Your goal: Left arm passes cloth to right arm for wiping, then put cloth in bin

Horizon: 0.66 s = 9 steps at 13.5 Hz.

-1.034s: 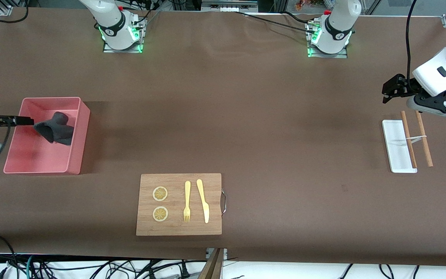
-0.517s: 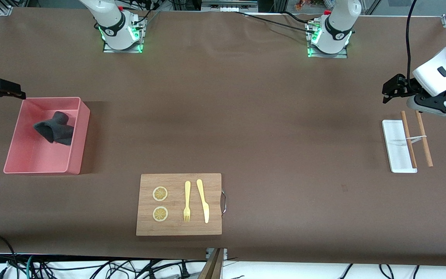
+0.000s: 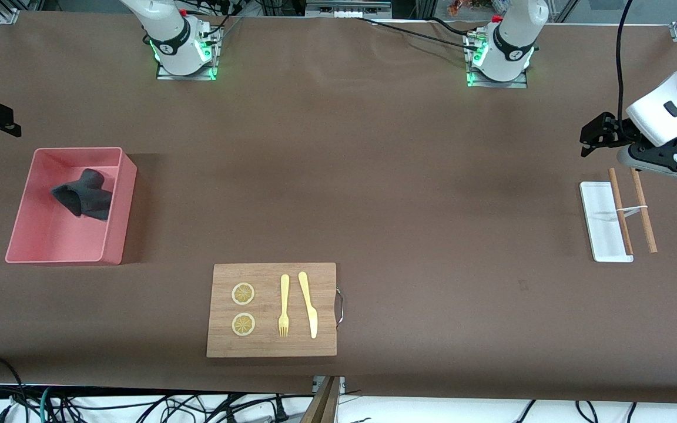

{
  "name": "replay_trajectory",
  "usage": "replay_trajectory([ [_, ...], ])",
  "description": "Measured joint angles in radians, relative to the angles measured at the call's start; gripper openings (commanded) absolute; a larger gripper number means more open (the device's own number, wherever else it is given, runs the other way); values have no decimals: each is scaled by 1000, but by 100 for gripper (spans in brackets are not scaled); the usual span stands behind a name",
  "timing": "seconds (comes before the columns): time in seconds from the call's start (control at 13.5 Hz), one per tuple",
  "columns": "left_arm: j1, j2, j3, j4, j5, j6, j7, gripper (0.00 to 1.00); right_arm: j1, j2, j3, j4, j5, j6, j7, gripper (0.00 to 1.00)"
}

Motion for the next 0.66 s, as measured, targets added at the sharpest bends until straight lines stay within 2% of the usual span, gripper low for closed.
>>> replay_trajectory([
  [0.15,0,0,0,0,0,0,0,100,2,0,46,0,-9,-26,149,100],
  [0.3,1,1,0,0,0,0,0,100,2,0,59,1,13,-44,251,100],
  [0.66,1,1,0,0,0,0,0,100,1,0,80,3,30,-60,345,100],
])
